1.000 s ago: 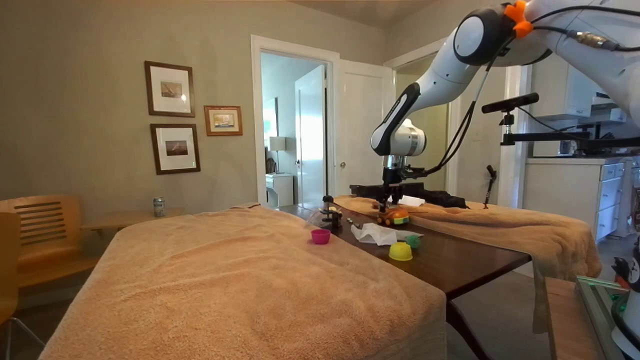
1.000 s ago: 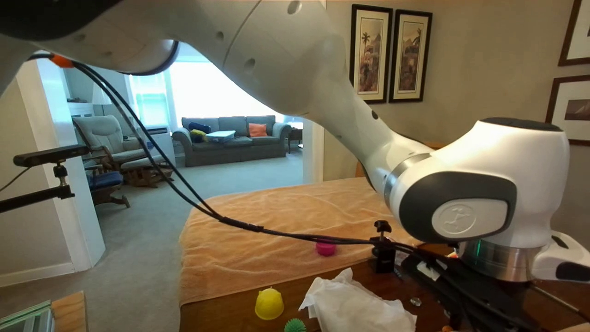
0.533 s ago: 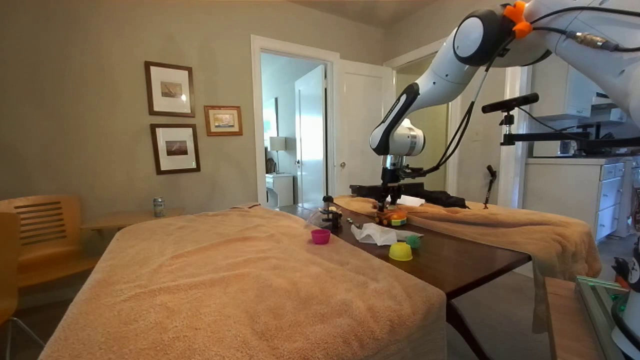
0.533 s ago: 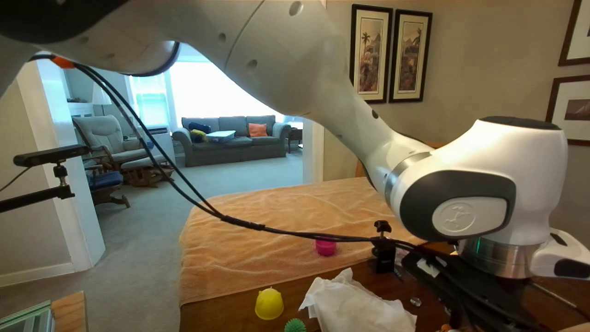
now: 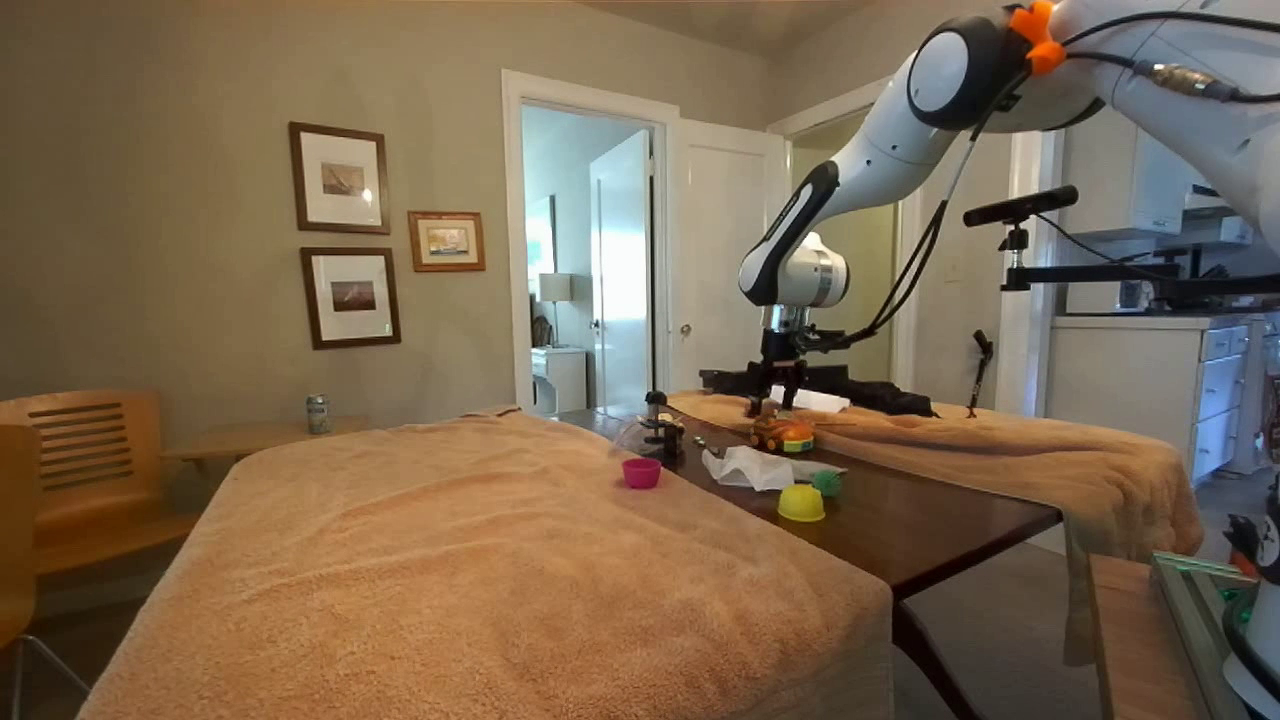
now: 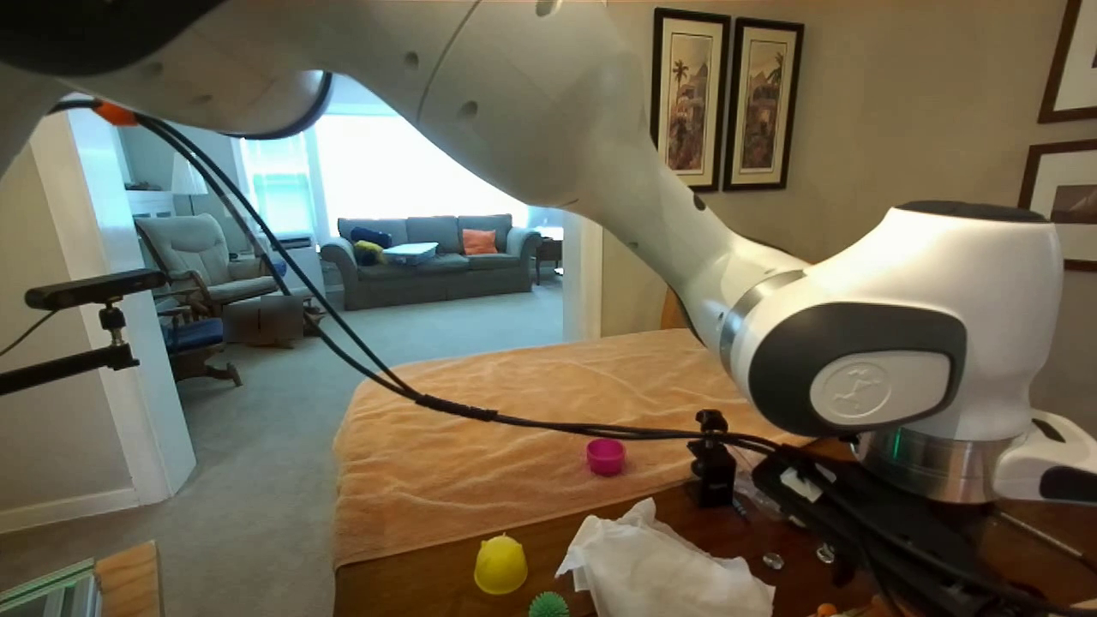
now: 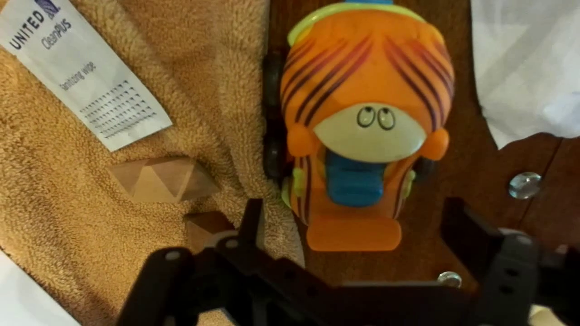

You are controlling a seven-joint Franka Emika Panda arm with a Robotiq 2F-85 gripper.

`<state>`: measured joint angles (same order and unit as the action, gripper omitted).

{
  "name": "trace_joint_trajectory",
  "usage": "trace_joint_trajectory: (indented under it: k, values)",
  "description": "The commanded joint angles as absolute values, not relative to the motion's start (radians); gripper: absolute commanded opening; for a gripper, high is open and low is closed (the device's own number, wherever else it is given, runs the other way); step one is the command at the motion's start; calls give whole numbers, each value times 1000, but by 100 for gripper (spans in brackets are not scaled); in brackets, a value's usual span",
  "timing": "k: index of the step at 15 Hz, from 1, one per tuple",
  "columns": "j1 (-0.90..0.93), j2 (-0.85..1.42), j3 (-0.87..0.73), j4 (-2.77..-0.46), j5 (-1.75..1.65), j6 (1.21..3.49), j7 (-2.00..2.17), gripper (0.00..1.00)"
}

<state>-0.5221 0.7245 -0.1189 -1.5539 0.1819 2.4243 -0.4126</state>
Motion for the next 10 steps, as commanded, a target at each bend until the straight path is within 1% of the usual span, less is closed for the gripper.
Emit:
trace_joint_trajectory:
  k: [1, 6, 10]
  values:
    - [-533, 702, -110, -1546, 189, 2395, -387, 100]
    - [-532, 627, -102, -1579, 196, 2331, -396, 100]
    - [-512, 552, -99, -1572, 181, 2188, -430, 100]
